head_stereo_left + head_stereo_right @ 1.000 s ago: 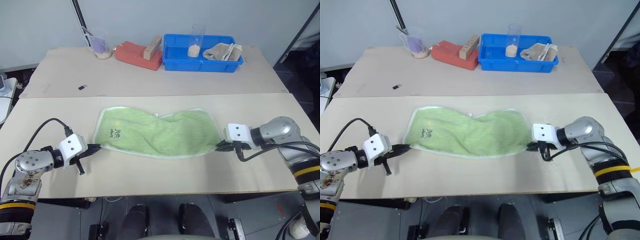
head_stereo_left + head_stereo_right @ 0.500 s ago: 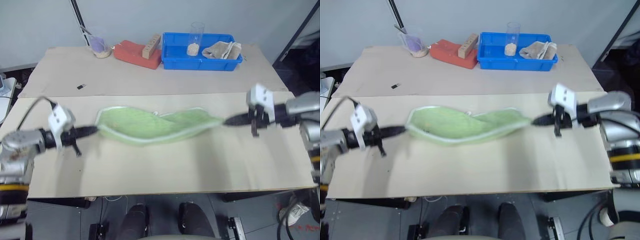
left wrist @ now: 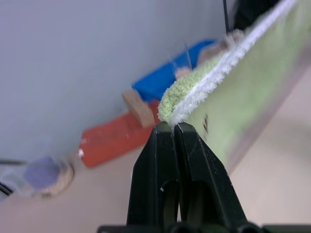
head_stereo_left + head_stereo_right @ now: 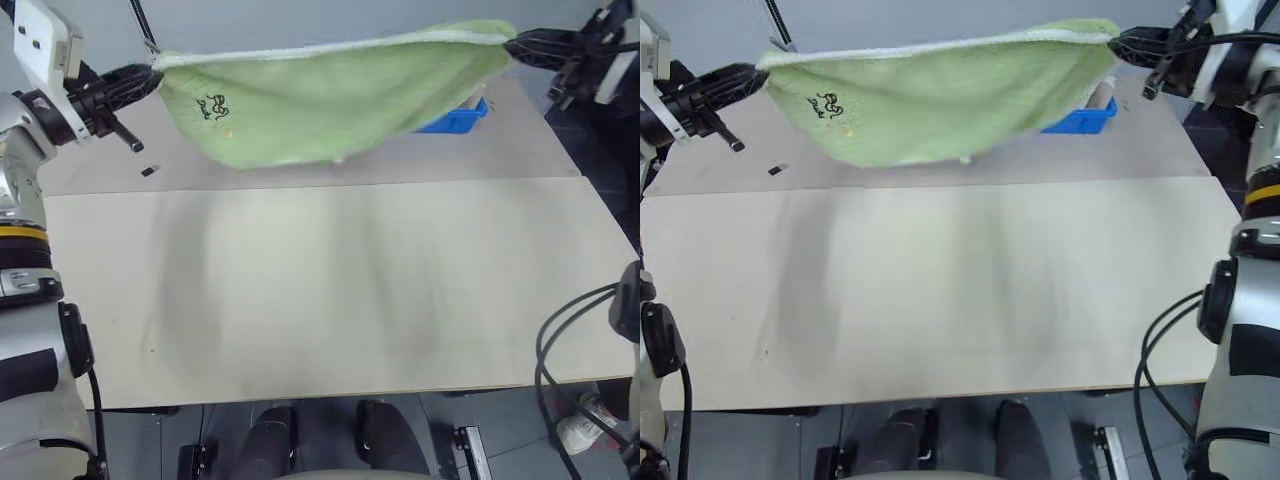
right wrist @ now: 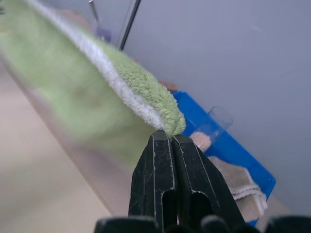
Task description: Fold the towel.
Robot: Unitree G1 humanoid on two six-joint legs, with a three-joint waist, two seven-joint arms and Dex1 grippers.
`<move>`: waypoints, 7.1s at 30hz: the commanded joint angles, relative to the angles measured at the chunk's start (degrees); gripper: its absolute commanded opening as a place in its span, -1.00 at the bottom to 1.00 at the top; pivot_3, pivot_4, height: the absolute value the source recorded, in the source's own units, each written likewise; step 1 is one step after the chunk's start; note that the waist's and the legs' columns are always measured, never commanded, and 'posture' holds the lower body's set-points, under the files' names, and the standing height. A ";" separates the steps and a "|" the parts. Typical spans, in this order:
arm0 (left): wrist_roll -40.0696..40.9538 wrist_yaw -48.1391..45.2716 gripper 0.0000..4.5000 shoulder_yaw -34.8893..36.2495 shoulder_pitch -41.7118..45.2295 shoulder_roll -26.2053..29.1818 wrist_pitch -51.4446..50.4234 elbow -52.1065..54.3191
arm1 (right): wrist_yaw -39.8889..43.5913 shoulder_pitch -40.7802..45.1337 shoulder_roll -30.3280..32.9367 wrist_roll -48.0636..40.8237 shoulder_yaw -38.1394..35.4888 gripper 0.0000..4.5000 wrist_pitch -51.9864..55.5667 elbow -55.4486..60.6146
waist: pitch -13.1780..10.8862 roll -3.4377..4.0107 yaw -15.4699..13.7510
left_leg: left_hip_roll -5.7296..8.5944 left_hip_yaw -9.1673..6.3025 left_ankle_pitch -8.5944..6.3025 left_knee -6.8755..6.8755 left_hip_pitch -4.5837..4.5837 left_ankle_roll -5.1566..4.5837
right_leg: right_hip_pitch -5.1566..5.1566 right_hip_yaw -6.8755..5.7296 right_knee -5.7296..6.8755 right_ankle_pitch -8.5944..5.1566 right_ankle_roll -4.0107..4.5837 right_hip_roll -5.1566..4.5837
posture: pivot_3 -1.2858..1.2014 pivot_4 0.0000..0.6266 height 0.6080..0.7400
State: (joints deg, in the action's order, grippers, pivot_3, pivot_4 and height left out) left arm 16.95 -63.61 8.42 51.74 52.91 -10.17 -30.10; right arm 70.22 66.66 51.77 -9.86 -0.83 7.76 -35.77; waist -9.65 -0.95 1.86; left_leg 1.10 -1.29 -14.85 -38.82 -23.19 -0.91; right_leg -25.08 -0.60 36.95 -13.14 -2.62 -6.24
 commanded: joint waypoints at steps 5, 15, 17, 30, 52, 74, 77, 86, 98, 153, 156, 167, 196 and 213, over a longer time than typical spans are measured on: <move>0.07 -9.10 -1.00 0.26 -28.70 5.98 0.51 18.79 | 8.01 -33.31 6.50 -4.48 -1.63 -0.98 3.92 28.41 | -0.01 0.04 0.42 | -0.05 -0.02 -0.27 -0.11 -0.16 -0.46 | -0.15 0.10 -0.07 -0.02 -0.03 -0.12 | 0.03 -0.52 1.00; 3.86 -14.23 -1.00 7.24 -59.62 9.81 -3.84 36.24 | 12.99 -59.21 16.45 -9.45 -5.63 -0.98 13.15 44.31 | -0.11 0.07 -1.11 | -0.16 0.09 -0.29 -0.19 1.15 -0.52 | 0.95 0.37 -0.11 -0.04 0.10 -0.10 | 0.03 -0.52 1.00; 3.92 -13.21 -1.00 7.46 -59.91 9.20 -3.95 35.97 | 11.87 -58.62 16.48 -9.99 -5.09 -0.98 15.31 44.33 | -0.10 0.05 -1.49 | -0.21 0.08 -0.30 -0.17 1.28 -0.51 | 1.08 0.33 -0.17 -0.12 0.19 -0.08 | 0.03 -0.52 1.00; 0.22 -10.91 -1.00 -3.13 -29.89 2.68 -6.72 12.80 | 3.57 -30.49 5.82 -10.00 6.34 -0.98 37.18 28.15 | -0.09 0.03 -1.29 | -0.06 0.06 -0.28 -0.18 1.05 -0.50 | 0.88 0.22 -0.06 -0.05 0.24 0.02 | 0.03 -0.52 1.00; -9.50 -1.48 0.07 -6.31 -11.87 -5.10 5.00 -9.06 | -6.63 -18.70 -1.84 -2.75 5.06 0.34 31.38 10.56 | -0.09 0.03 -1.03 | -0.03 0.05 -0.27 -0.25 0.81 -0.50 | 0.71 0.18 0.12 -0.01 0.17 0.01 | 0.03 -0.52 1.00; 15.78 -9.96 0.98 -6.54 -27.46 -3.53 -18.06 48.14 | -36.79 -54.56 -17.60 -9.04 -18.12 0.99 37.88 45.64 | -0.06 0.00 -1.14 | -0.03 0.06 -0.29 -0.25 1.05 -0.52 | 0.95 0.57 -0.12 0.07 0.01 0.01 | 0.03 -0.52 1.00; 14.79 -9.68 0.98 -7.61 -26.08 -4.03 -17.49 46.86 | -38.94 -53.16 -20.56 -11.13 -18.81 0.99 40.60 44.12 | -0.05 0.00 -1.09 | -0.04 0.08 -0.28 -0.22 1.23 -0.53 | 1.04 0.69 -0.07 0.07 0.04 0.20 | 0.03 -0.52 1.00; 13.74 -10.50 1.00 -7.50 -26.97 -3.56 -14.82 45.19 | -38.92 -53.02 -20.64 -13.70 -16.35 -0.29 43.26 44.22 | -0.05 0.00 -1.05 | -0.08 0.10 -0.29 -0.18 1.10 -0.53 | 0.91 1.31 -0.22 0.07 0.04 0.58 | 0.03 -0.52 1.00; 17.28 -11.05 1.00 -5.31 -28.49 -3.53 -16.35 44.97 | -35.25 -50.53 -11.09 -14.02 -20.84 -0.98 39.10 37.97 | -0.06 0.00 -1.22 | -0.06 0.11 -0.29 -0.19 1.08 -0.53 | 0.93 1.39 -0.23 0.07 0.03 0.60 | 0.03 -0.52 1.00; 26.43 67.16 1.00 8.92 -54.76 -43.69 -43.55 66.71 | -19.47 -31.64 -12.79 -12.41 10.65 0.50 29.04 52.23 | 0.07 -0.21 -1.74 | -0.25 -0.06 -0.29 -0.19 1.06 -0.49 | 0.91 1.48 -0.23 0.07 0.14 0.86 | 0.03 -0.52 1.00; 25.50 71.34 1.00 7.65 -52.20 -45.67 -46.38 65.19 | -16.31 -31.17 -11.45 -12.60 10.35 0.50 27.78 51.29 | 0.07 -0.21 -1.96 | -0.13 -0.06 -0.28 -0.19 1.01 -0.49 | 0.88 1.50 -0.26 0.07 0.14 0.76 | 0.03 -0.52 1.00; 22.55 77.32 -0.26 5.19 -43.63 -48.70 -52.38 60.75 | -3.99 -31.47 -6.25 -16.75 7.85 0.51 24.67 52.47 | 0.07 -0.24 -2.43 | -0.08 -0.08 -0.26 -0.19 1.00 -0.44 | 0.91 1.51 -0.30 0.07 0.14 0.75 | 0.03 -0.52 1.00; 1.80 27.65 -0.96 -36.85 -16.73 -38.18 -22.32 38.18 | -3.71 -56.41 11.98 -23.62 -17.28 0.51 31.75 62.69 | 0.08 -0.22 -2.47 | -0.06 -0.09 -0.22 -0.15 0.84 -0.42 | 1.09 1.59 -0.83 0.18 0.01 0.85 | 0.03 -0.52 1.00; 12.78 5.49 0.99 -19.73 -21.12 -21.62 -22.29 50.94 | -23.32 -45.11 -1.75 -17.67 -5.50 0.51 33.15 54.95 | 0.09 -0.20 -1.53 | -0.13 -0.10 -0.22 -0.14 0.84 -0.43 | 0.97 1.67 -0.74 0.20 -0.03 0.90 | 0.03 -0.52 1.00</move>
State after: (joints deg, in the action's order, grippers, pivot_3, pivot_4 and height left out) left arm 27.52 -54.20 -13.89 31.17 29.46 -33.25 17.52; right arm 49.25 20.42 50.55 -29.22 -7.03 41.88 19.75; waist -9.56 -1.15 0.33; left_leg 0.95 -1.38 -15.07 -38.94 -22.34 -1.33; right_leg -24.14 1.08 36.21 -12.94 -2.65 -5.33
